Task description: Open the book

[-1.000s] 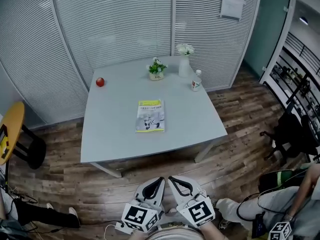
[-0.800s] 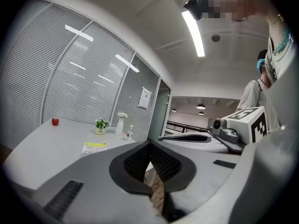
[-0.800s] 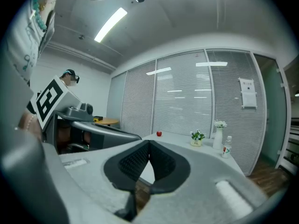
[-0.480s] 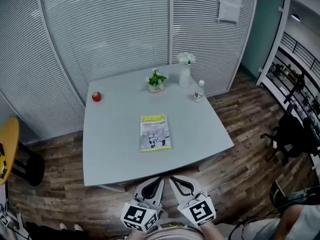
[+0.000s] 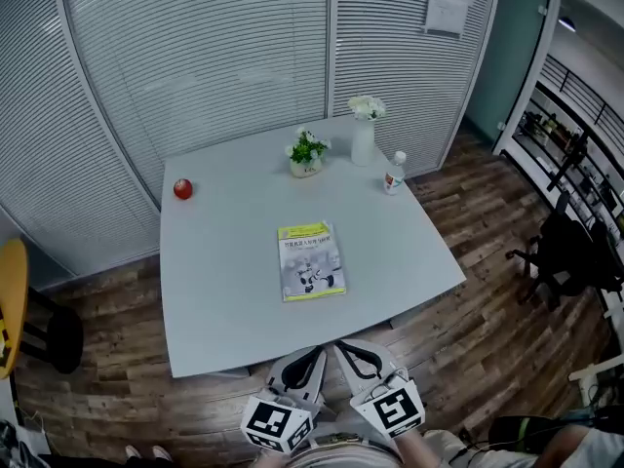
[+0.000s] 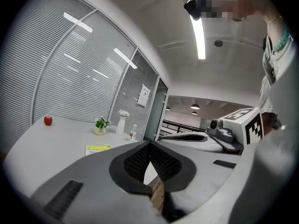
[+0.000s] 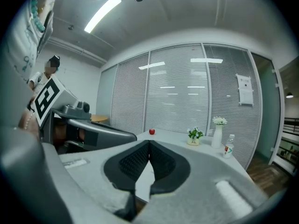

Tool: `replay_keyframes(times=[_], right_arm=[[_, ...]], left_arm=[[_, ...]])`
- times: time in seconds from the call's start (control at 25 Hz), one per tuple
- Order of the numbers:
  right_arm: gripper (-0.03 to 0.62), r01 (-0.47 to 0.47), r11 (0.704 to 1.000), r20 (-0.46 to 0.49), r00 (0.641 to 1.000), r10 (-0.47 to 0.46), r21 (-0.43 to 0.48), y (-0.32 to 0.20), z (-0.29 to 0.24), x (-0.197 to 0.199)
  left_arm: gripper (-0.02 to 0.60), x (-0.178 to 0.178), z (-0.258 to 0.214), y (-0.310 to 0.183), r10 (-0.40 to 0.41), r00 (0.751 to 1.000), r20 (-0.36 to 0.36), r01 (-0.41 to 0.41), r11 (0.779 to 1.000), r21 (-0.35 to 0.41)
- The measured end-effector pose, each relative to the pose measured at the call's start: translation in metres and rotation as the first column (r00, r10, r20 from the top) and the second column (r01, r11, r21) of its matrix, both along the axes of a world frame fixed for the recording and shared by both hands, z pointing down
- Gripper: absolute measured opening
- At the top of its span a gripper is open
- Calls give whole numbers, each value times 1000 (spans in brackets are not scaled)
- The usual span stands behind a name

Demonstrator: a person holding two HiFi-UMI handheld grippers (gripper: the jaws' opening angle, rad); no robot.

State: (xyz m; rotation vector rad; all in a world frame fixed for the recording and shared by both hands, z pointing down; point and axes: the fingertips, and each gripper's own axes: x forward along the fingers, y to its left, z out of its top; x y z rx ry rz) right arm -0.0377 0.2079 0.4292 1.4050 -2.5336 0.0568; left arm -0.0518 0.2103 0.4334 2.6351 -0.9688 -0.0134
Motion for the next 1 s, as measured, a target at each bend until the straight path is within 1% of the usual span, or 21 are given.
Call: replay_keyframes(times=[0.08, 0.24, 0.44, 0.64, 0.76, 1.0], right_arm=[[3, -10, 1000, -3, 1000, 10, -8, -5, 3, -5], [3, -12, 1000, -12, 1000, 12, -13, -11, 3, -13], [3, -8, 999, -20, 1000, 8, -32, -14, 8, -17], [3, -5, 999, -19, 1000, 4, -42, -26, 11, -13], [3, 6, 999, -12, 1000, -6, -34, -37, 8, -11], [3, 21, 1000, -4, 1000, -21, -13, -67, 0, -3]], left_arm=[[-2, -7, 6, -3, 1, 1000, 1, -1, 1000, -7], [-2, -17, 10, -8, 4, 1000, 25, -4, 1000, -7], [-2, -21, 13, -12, 4, 1000, 23, -4, 1000, -20], [-2, -19, 16, -24, -7, 1000, 27, 7, 1000, -29], [-2, -15, 12, -35, -13, 999, 36, 13, 1000, -18], [-2, -4, 3, -64, -19, 999, 30, 19, 1000, 3]])
